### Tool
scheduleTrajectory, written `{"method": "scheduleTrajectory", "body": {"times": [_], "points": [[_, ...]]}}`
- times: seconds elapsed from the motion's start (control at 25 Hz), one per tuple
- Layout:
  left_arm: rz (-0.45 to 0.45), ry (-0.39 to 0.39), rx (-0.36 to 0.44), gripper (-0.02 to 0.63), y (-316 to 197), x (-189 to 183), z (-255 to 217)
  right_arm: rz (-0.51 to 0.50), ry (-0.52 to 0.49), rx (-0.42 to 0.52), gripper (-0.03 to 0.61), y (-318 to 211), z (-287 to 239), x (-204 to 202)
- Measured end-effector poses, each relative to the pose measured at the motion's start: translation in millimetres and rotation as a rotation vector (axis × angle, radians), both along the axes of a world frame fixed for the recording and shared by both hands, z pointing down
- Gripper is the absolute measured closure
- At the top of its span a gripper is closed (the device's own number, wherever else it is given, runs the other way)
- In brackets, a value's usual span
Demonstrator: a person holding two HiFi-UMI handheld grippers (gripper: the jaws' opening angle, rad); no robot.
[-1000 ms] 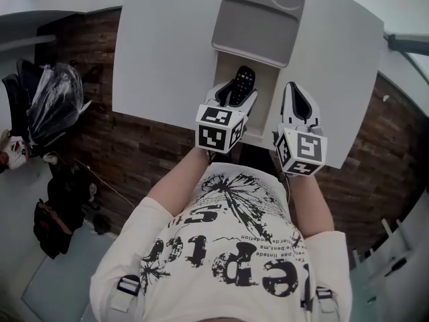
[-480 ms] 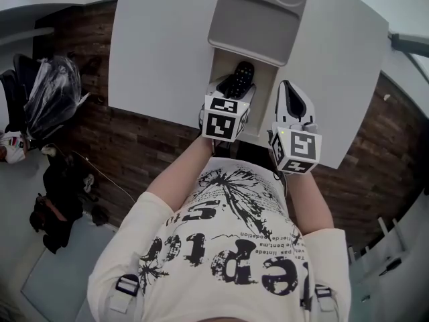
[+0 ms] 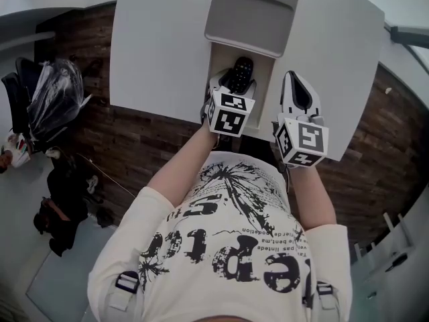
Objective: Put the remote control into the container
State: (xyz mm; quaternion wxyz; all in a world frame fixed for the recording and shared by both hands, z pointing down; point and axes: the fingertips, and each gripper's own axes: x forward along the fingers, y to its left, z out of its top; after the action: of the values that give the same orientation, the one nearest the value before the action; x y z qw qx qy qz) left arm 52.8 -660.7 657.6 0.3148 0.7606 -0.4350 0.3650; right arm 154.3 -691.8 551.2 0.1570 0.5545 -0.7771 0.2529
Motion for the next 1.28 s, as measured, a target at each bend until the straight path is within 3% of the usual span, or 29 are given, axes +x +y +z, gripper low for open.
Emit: {"method": "scheduleTrajectory", "body": {"times": [0.16, 0.28, 0.56, 0.8, 0.84, 0.96, 1.2, 1.28], "points": [[0.017, 0.052, -0.01, 0.285, 4.9, 6.7, -1.1, 0.014, 0.005, -0.011, 0.577, 10.8, 1.3, 5.6], [0.02, 0.066, -0.004, 0.272, 6.7, 3.2, -7.1, 0.009, 0.008, -0.002, 0.577, 17.7, -3.4, 4.9], [-0.034, 0.053, 0.19, 0.268, -0.3, -8.3, -71.9, 0.028, 0.018, 0.004, 0.577, 39.7, -8.2, 10.1], [0.01, 0.106, 0.271, 0.27, -0.2, -11.9, -121.4, 0.041, 0.022, 0.066, 0.577, 47.7, -32.0, 6.5], [0.002, 0.115, 0.287, 0.283, -0.9, -14.2, -131.0, 0.044, 0.021, 0.076, 0.577, 49.4, -37.2, 5.8], [-0.057, 0.147, 0.353, 0.415, -7.2, -26.7, -163.9, 0.052, 0.017, 0.11, 0.577, 52.4, -54.5, 0.7], [-0.183, 0.153, 0.46, 0.573, -14.1, -51.8, -207.4, 0.069, 0.007, 0.166, 0.577, 52.5, -84.8, -2.7], [-0.194, 0.18, 0.5, 0.589, -21.4, -52.5, -222.2, 0.087, 0.003, 0.205, 0.577, 42.8, -97.8, 1.8]]}}
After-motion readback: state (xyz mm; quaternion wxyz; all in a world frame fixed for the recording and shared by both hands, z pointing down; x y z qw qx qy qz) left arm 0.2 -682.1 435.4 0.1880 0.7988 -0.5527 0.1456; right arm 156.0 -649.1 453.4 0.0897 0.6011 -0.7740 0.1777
